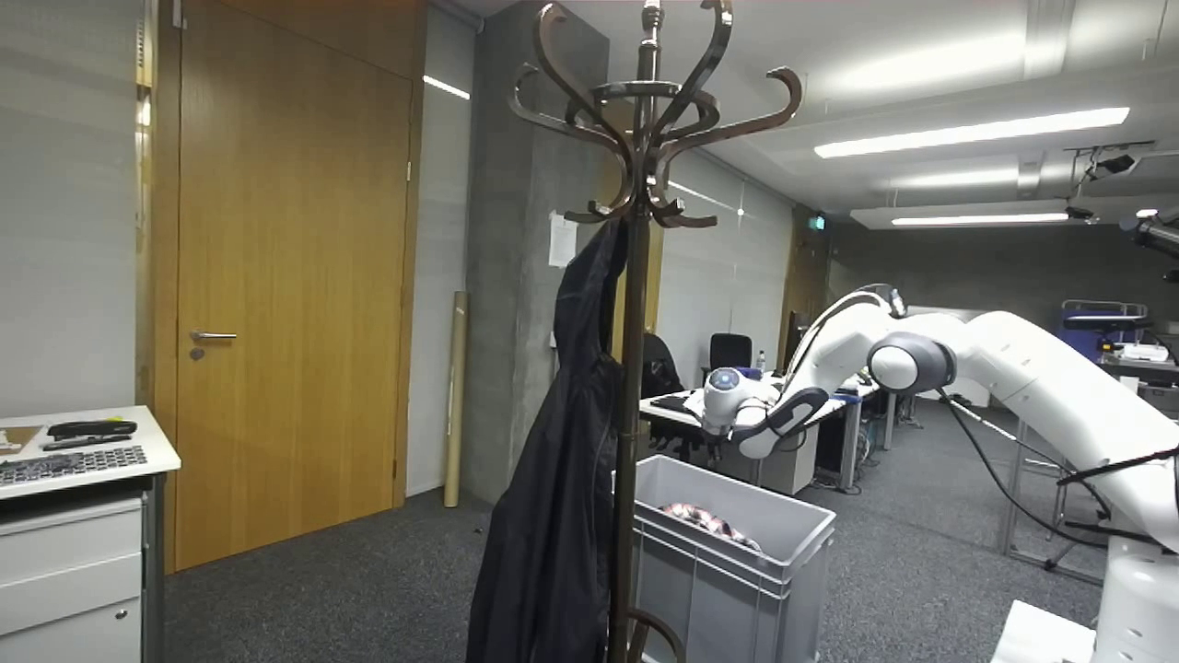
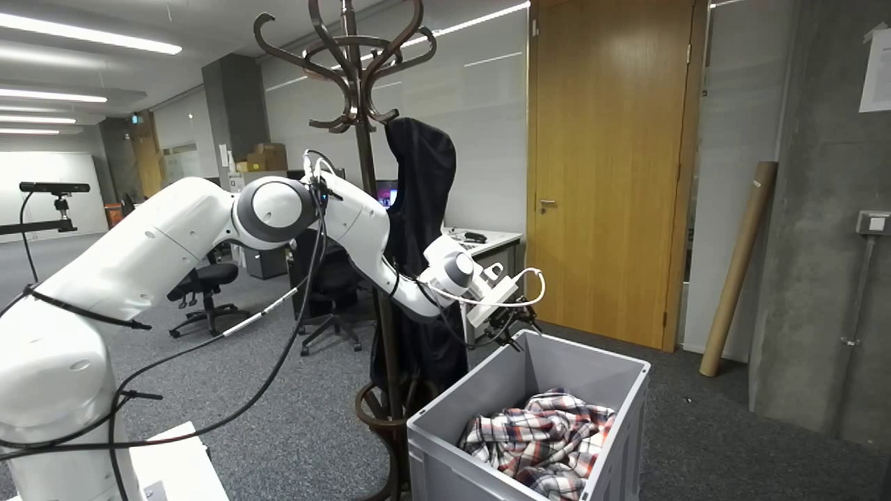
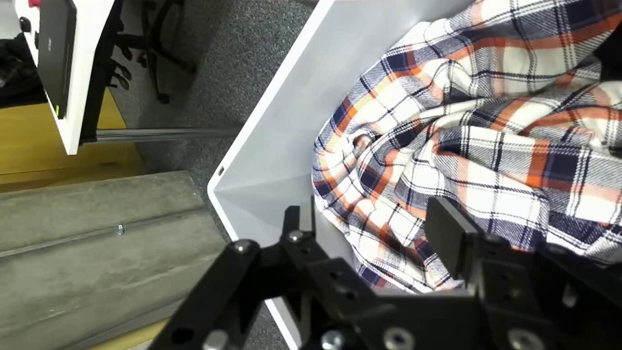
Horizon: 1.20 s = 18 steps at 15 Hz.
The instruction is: Put the hanging parts of the object in the basin
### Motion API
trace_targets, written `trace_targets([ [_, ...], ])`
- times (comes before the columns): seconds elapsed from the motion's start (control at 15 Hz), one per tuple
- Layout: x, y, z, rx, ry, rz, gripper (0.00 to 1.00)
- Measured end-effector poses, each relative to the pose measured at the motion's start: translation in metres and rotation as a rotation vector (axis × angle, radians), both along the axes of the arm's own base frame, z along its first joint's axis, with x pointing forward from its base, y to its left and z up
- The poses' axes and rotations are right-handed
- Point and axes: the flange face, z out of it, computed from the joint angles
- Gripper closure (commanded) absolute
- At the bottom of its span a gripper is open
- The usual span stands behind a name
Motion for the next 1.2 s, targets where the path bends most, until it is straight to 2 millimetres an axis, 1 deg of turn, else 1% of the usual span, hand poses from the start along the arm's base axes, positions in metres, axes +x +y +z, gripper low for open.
trace_targets([
  [0.07,0.0,0.005,0.0,0.017,-0.013,-0.013,0.01],
  [0.4,0.003,0.033,0.005,0.149,-0.111,-0.127,0.0],
  [0.6,0.001,0.037,0.018,0.212,-0.167,-0.199,0.0],
  [0.67,-0.001,0.035,0.026,0.234,-0.188,-0.227,0.0],
  [0.87,-0.013,0.03,0.062,0.305,-0.253,-0.314,0.0],
  [1.07,-0.034,0.027,0.104,0.401,-0.318,-0.412,0.0],
  [1.2,-0.05,0.033,0.126,0.486,-0.335,-0.465,0.0],
])
